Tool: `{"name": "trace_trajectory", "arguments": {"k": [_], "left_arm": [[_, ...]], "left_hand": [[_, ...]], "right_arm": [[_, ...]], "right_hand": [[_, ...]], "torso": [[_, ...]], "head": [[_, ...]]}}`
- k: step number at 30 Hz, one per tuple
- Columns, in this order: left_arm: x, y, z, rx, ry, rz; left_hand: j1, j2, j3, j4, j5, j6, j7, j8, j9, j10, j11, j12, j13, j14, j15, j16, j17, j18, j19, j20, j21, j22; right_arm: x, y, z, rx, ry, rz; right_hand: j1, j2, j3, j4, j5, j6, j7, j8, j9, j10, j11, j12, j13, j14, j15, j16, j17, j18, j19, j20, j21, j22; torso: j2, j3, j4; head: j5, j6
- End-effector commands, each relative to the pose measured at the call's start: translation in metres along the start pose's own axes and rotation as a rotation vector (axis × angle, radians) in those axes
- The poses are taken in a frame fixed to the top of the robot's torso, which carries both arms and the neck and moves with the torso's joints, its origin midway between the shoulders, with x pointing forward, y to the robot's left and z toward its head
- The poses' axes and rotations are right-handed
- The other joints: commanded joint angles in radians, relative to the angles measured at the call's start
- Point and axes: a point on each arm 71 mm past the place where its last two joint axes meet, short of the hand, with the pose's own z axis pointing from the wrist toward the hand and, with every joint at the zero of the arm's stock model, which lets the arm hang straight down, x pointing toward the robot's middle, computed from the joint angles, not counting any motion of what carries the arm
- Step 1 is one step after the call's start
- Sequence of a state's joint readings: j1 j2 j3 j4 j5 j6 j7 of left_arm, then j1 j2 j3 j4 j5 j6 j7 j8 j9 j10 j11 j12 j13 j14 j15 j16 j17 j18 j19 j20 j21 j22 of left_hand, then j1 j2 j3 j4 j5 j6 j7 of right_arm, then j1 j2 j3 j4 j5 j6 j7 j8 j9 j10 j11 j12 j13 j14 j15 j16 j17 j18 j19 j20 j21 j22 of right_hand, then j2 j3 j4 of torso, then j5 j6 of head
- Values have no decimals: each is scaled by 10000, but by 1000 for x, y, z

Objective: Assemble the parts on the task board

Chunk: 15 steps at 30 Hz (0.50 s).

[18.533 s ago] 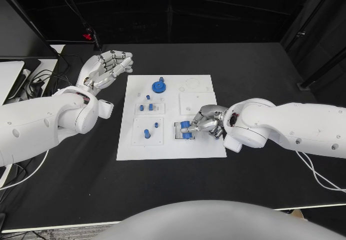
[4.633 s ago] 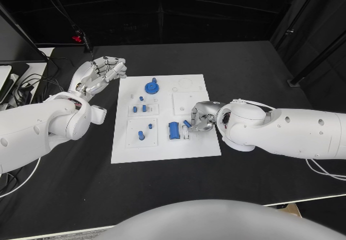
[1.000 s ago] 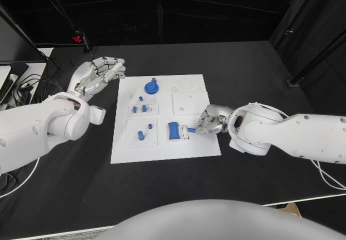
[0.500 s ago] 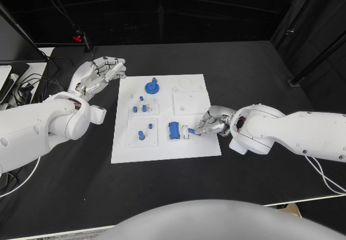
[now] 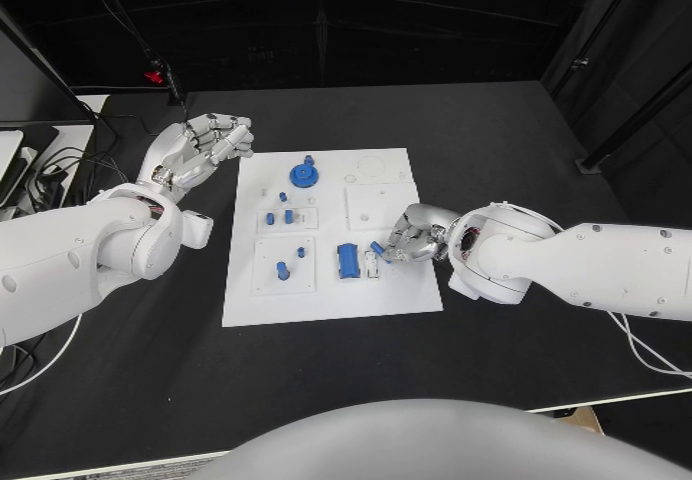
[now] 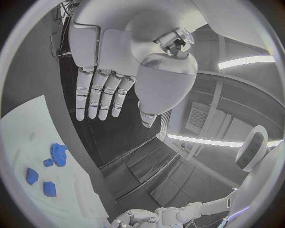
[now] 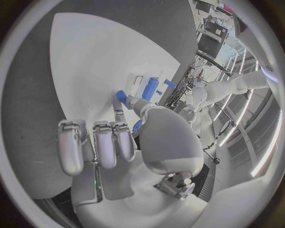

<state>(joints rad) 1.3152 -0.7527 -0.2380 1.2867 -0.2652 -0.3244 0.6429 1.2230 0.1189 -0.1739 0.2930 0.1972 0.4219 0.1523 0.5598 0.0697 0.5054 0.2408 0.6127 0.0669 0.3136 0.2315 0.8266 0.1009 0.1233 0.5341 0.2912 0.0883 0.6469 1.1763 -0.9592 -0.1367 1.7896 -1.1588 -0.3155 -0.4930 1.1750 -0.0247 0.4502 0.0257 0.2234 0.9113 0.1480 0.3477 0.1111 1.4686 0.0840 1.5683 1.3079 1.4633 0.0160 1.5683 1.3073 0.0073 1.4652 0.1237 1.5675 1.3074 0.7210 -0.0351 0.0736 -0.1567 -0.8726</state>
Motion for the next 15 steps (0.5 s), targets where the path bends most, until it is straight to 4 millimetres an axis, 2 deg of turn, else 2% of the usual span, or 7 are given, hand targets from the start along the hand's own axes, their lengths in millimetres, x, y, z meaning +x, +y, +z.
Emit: {"name": "trace_trajectory", "arguments": {"k": [1,15], "left_arm": [[1,-1,1,59,54,-78],[1,-1,1,52,68,-89]], "left_hand": [[-5,128,-60,-15,62,-60,1333,63,-17,-56,29,52,-12,1,11,40,-12,-51,0,-23,41,-11],[2,149,-93,-17,71,-72,1333,83,-18,-57,28,76,-14,9,10,63,-45,-49,-4,-22,46,-18]], "right_arm": [[-3,3,-1,-232,-499,-1130],[-1,4,-4,92,-494,-2404]], "right_hand": [[-36,4,-62,7,-61,79,9,-57,-4,1022,-33,25,2628,1075,-1,25,2635,-73,1056,19,33,2634],[-52,-32,-256,60,-180,135,12,-143,-20,1022,-34,25,2628,1075,5,25,2635,-73,1056,19,33,2634]], "torso": [[-9,-8,-11],[-8,-1,-1]], "head": [[-11,0],[-39,0]]}}
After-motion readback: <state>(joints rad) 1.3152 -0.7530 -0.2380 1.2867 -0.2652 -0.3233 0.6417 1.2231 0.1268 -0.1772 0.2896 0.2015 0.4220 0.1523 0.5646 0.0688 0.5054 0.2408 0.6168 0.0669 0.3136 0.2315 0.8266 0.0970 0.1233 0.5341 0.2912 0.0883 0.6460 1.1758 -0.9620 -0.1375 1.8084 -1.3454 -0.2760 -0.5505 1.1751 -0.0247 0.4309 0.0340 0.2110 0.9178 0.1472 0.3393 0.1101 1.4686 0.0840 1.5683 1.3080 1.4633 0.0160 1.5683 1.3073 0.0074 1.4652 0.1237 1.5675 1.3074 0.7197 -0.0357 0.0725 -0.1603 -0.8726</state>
